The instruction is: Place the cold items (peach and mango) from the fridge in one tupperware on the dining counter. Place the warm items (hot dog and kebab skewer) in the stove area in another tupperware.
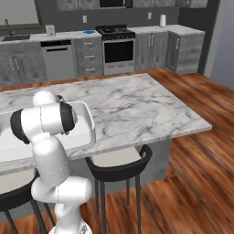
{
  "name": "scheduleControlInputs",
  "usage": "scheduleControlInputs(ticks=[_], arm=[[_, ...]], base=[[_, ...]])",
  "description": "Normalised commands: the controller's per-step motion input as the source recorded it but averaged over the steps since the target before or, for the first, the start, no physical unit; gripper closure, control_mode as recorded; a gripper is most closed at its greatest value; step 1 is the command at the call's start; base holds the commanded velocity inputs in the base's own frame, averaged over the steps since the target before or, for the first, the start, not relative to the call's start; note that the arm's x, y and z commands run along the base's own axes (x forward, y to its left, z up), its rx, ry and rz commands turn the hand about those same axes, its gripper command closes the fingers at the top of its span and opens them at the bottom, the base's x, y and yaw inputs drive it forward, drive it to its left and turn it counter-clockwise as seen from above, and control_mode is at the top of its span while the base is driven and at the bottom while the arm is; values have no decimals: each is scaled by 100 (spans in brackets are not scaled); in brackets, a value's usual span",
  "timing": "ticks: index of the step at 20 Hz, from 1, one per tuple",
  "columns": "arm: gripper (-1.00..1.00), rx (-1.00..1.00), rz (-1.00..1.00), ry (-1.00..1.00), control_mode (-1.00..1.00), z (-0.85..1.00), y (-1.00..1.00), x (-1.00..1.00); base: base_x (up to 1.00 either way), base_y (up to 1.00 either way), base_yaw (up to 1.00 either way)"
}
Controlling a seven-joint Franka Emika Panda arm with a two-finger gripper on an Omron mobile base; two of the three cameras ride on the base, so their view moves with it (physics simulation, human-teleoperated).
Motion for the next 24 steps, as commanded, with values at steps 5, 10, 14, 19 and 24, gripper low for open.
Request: scheduleControlInputs(ticks=[5,10,14,19,24], arm=[[100,1,14,5,-100,-2,0,80],[100,0,13,3,-100,-4,0,83],[100,0,12,0,-100,-17,0,76],[-100,0,5,-3,-100,-72,0,17],[-100,11,0,-26,-100,-19,-39,-45]], base=[[0,0,0],[0,0,0],[0,0,0],[0,0,0],[0,0,0]])
